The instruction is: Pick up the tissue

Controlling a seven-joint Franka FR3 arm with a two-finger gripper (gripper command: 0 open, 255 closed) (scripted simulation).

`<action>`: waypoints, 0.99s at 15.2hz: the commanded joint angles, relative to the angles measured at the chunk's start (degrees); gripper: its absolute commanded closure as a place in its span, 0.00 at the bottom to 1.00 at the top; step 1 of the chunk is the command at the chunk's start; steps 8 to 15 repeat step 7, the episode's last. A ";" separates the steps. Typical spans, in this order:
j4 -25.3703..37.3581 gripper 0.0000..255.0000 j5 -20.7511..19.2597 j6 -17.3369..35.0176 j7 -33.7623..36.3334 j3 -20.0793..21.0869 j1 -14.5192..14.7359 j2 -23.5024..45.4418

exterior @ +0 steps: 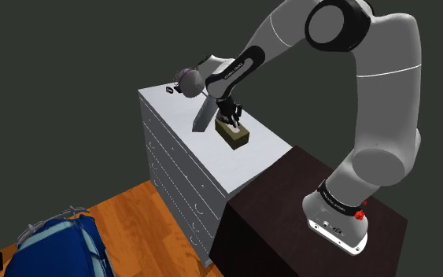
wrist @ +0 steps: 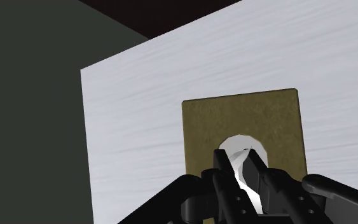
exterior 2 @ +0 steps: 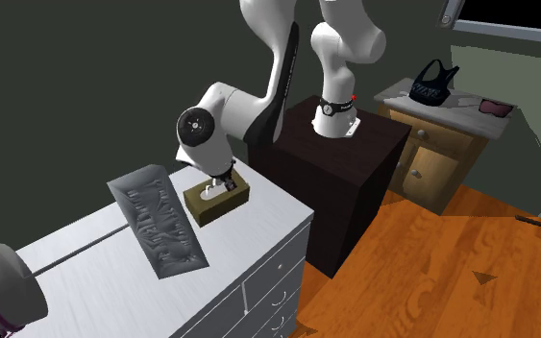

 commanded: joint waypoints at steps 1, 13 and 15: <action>-0.40 1.00 0.21 -0.97 -0.34 0.11 -0.01 -1.41; -0.61 1.00 0.61 -3.00 -1.15 0.28 -0.04 -3.78; -0.61 1.00 0.61 -3.00 -1.15 0.28 -0.04 -3.78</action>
